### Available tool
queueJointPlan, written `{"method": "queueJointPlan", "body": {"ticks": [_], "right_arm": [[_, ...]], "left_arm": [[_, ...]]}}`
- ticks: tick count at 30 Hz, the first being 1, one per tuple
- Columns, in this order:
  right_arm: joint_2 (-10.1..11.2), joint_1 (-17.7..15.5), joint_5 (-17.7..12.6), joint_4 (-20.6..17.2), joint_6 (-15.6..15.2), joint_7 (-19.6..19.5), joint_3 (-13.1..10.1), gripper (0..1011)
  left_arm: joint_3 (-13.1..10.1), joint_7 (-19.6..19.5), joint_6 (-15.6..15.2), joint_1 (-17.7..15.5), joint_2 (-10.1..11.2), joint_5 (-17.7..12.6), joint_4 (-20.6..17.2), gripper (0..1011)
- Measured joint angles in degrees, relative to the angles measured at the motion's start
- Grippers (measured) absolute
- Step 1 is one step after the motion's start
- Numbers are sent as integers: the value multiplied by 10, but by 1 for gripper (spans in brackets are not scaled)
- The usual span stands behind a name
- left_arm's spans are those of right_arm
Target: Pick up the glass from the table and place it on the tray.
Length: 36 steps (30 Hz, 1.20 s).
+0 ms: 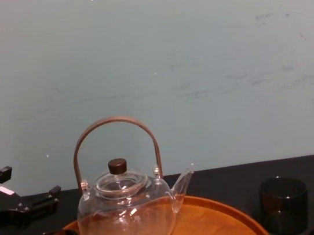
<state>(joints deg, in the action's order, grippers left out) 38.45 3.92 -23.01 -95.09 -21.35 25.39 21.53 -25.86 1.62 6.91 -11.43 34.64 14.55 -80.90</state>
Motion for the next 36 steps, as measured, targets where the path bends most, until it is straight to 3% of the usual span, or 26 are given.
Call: {"method": "queueJointPlan", "body": {"ticks": [15,20,36], "right_arm": [[1,0,5,0,7,2,2,1003],[1,0,4,-1,6,1,2,902],[1,0,3,-1,5,1,1,898]], "left_arm": [[0,0,0,0,0,0,0,1001],[0,0,0,0,0,0,0,1001],[0,0,0,0,0,0,0,1001]]}}
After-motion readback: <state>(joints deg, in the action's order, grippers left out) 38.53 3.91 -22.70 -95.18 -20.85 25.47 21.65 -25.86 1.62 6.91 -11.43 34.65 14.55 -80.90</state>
